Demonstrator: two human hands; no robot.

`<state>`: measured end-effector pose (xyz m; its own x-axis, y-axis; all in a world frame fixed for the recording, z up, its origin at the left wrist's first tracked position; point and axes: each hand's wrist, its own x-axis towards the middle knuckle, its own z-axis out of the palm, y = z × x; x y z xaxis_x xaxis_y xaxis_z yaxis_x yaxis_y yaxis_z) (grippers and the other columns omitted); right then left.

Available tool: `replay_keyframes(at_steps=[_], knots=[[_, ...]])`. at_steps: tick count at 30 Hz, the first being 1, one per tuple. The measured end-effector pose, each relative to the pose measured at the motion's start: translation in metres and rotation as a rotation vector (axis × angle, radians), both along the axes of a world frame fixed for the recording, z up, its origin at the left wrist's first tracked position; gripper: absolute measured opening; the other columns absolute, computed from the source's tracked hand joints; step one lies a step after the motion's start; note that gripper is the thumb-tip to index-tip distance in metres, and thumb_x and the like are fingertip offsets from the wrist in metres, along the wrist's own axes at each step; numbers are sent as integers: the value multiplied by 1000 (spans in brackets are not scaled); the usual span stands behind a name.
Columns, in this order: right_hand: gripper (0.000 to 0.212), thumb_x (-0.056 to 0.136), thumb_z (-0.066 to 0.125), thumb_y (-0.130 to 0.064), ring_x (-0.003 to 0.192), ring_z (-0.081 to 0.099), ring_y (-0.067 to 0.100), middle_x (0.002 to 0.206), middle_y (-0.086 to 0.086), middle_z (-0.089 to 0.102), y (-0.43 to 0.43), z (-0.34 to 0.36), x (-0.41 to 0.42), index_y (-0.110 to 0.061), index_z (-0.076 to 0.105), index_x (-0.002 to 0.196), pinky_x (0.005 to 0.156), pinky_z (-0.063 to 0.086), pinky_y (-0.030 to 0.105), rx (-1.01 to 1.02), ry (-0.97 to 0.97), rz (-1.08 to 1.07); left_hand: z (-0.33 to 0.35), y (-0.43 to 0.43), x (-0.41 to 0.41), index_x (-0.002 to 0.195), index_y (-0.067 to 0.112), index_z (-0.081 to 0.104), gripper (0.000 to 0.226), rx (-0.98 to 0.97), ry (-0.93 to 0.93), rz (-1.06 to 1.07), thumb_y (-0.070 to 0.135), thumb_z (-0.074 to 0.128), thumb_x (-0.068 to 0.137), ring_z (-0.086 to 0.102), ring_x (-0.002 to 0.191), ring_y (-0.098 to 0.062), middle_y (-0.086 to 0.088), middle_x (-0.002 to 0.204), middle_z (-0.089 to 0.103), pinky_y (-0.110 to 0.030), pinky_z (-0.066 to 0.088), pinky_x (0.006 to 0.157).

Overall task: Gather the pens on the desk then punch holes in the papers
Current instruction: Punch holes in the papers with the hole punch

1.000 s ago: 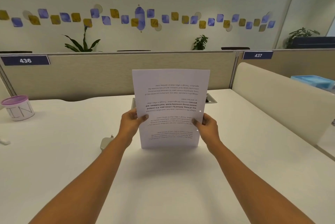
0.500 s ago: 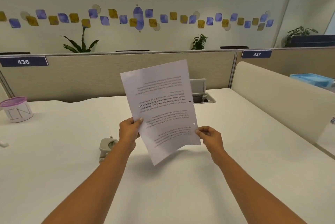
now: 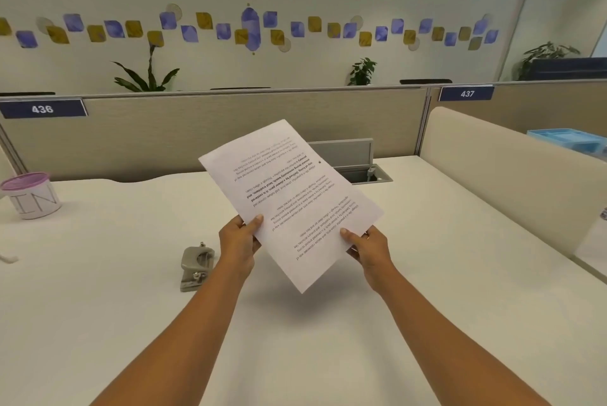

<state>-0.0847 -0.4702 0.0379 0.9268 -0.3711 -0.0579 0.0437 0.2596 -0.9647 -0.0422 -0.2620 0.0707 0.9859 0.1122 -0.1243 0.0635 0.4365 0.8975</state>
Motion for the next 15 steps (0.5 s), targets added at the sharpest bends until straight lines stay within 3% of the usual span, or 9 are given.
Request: replay_keyframes(at_steps=[2,6,11,15], knots=[[31,84,63,-3,99,61,25,110,7,64,-5,3,0,-9,57,113,77,51,30,-59,-15,-14,6,8,3,116,3,57,30,28,-33,-10,-4,56,86,62,90,-23,-9,106,63,-33,51,78],[31,86,61,-4,101,60,26,112,8,63,-19,9,-1,-8,56,116,83,50,36,-115,-37,-58,15,31,15,112,13,54,31,48,-42,30,0,59,85,63,71,-18,-3,86,65,-25,53,70],[22,88,58,-6,95,62,26,108,11,64,-30,17,-2,-10,58,110,86,51,41,-130,-77,-101,12,55,28,115,13,53,36,204,-3,-19,5,65,82,60,91,-26,-10,108,60,-34,51,77],[22,91,55,-9,93,62,25,106,9,64,-28,26,-2,-12,58,112,83,51,39,-143,-111,-125,4,59,30,106,10,57,29,426,7,-87,3,67,80,62,83,-23,-12,105,62,-29,50,69]])
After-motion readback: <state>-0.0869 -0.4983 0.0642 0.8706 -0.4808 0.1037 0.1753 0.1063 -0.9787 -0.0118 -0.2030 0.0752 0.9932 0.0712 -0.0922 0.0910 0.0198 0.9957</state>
